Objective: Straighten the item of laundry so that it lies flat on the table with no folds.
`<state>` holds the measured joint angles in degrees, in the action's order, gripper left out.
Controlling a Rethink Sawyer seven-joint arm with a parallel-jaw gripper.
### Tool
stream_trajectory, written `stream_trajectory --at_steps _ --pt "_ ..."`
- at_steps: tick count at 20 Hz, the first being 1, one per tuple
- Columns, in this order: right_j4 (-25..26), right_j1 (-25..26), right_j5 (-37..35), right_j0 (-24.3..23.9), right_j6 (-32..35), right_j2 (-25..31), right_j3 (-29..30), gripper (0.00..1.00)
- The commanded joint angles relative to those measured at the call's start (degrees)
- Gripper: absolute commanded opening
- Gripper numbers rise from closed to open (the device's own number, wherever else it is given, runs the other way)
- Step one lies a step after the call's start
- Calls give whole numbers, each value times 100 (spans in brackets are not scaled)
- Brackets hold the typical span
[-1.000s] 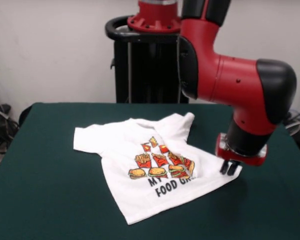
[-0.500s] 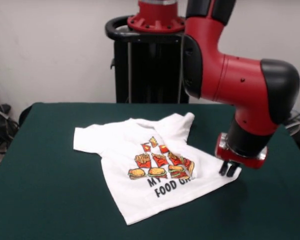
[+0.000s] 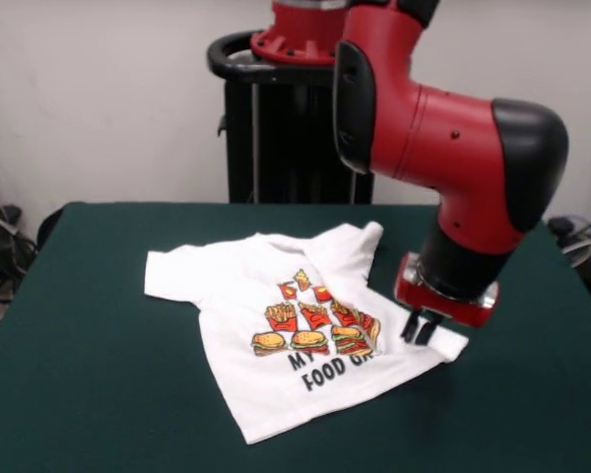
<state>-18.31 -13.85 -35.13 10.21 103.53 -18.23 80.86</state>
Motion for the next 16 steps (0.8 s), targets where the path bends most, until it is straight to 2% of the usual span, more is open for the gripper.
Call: stream_trajectory --at_steps 1,6,12,16 --pt "359 -770 286 -524 347 203 653 0" --pt "656 -1129 121 -575 340 170 905 0" --pt "1090 -1050 1089 -867 350 453 1573 0" --pt "1276 -983 1480 -1084 331 723 1820 0"
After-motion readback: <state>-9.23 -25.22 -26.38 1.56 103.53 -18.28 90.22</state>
